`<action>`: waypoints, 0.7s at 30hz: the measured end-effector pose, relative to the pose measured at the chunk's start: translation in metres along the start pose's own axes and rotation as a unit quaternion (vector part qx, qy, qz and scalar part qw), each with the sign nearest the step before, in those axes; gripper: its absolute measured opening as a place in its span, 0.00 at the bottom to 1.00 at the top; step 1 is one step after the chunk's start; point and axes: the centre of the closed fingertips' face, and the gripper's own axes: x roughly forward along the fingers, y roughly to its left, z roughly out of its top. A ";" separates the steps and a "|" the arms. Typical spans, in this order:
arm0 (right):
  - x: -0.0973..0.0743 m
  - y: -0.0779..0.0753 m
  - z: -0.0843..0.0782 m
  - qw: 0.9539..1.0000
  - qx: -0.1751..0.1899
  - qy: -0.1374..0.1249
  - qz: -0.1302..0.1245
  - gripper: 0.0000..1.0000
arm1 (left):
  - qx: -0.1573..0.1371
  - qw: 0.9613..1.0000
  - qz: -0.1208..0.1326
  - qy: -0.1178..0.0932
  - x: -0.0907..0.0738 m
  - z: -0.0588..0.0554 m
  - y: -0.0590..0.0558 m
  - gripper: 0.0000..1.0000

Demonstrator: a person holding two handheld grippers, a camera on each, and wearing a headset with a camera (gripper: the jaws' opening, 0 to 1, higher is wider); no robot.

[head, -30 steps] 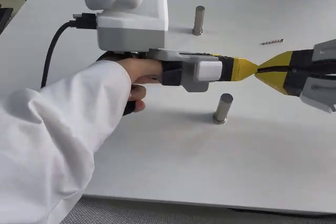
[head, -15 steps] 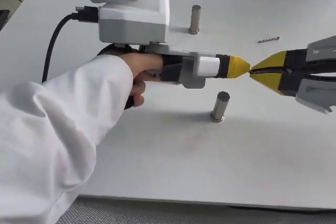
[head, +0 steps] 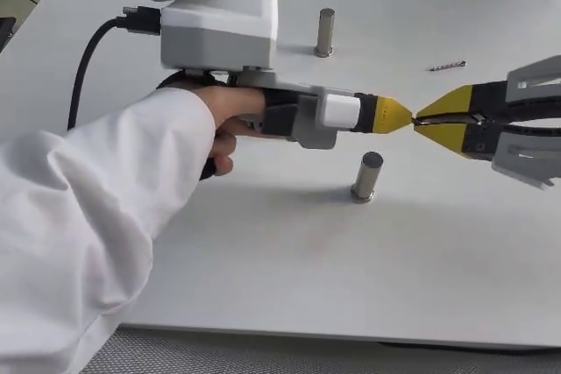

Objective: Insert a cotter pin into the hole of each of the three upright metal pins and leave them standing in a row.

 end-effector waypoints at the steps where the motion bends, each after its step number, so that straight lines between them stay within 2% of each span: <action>1: 0.000 0.000 0.000 1.000 -0.002 0.000 0.000 0.00 | -0.002 1.000 0.000 -0.001 0.000 0.000 0.000 0.01; 5: -0.001 0.000 0.001 1.000 -0.010 0.004 0.001 0.00 | -0.013 1.000 0.000 -0.001 0.001 0.000 -0.002 0.01; 9: -0.002 0.000 0.000 1.000 -0.012 0.007 0.000 0.00 | -0.037 0.999 0.001 -0.002 0.001 0.001 -0.001 0.01; 18: 0.000 0.005 -0.001 1.000 -0.016 0.012 0.008 0.00 | -0.044 0.999 0.015 0.015 0.000 -0.005 0.002 0.00; 21: 0.000 0.006 -0.001 1.000 -0.012 0.010 0.009 0.00 | -0.029 0.999 0.020 0.016 0.001 -0.006 -0.001 0.00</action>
